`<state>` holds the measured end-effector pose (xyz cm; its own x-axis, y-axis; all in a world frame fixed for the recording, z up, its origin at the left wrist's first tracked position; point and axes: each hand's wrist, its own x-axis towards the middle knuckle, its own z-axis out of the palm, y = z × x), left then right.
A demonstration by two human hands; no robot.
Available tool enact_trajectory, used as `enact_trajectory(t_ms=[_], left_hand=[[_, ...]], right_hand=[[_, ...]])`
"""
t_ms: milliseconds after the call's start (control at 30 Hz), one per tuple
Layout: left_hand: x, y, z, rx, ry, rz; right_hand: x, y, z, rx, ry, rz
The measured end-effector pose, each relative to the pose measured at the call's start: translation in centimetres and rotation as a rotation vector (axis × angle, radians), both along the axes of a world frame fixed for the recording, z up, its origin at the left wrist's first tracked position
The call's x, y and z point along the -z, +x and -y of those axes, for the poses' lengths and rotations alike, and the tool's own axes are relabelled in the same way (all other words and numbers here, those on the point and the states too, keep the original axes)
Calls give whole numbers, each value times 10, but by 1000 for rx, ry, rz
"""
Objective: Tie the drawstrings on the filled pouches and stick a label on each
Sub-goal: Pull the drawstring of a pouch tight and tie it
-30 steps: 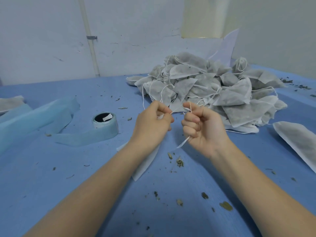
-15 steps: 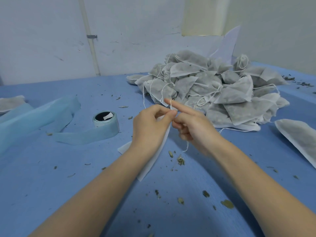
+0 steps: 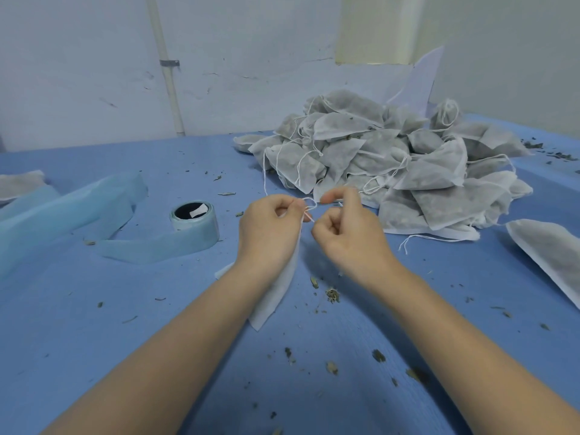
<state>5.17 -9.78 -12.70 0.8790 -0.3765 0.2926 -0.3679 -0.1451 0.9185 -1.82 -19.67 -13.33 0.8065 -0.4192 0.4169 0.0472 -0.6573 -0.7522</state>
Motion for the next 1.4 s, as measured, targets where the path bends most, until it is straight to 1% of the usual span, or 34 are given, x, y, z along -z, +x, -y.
enact_trajectory(t_ms=[67,100,167,233,367,433,500,633,667,700,800,833,933,1033,1200,1267,1333,1400], left_hand=[[0,1,0,-3,-36,-45],[0,2,0,6,-61,-70],[-1,3,0,49,-133,-132],[-1,4,-2,103,-191,-194],[-2,3,-4,234,-206,-250],[-2,1,-4,279,-142,-185],[-2,-2,-3,251,-53,-64],[1,-8,0,50,130,223],[2,-9,1,10,137,266],[3,-9,1,-16,132,289],[3,-10,1,-41,143,305],[3,-10,2,-41,157,304],[3,-11,4,-26,224,288],[1,-10,6,-3,250,206],[0,-10,7,77,176,81],[2,-11,7,85,151,98],[4,-13,6,75,98,142],[6,-17,4,55,20,242]], right_hand=[[0,1,3,50,68,27],[-1,1,5,53,132,11],[-2,1,9,15,317,-53],[-2,0,13,-27,449,-95],[-7,-2,19,-62,588,-103],[-9,-2,21,-57,661,-100],[-10,-2,23,-69,745,-95],[-11,-4,22,-136,970,-65],[-10,-4,20,-158,1005,-50],[-10,-4,19,-161,987,-36],[-6,-3,13,-86,794,2],[-5,-3,12,-49,767,18],[-5,-3,9,-4,797,48],[-8,-4,7,-67,904,26],[-11,-5,5,-286,1277,-33],[-12,-5,4,-336,1360,-25],[-12,-5,3,-339,1405,-10],[-12,-5,4,-311,1427,6]])
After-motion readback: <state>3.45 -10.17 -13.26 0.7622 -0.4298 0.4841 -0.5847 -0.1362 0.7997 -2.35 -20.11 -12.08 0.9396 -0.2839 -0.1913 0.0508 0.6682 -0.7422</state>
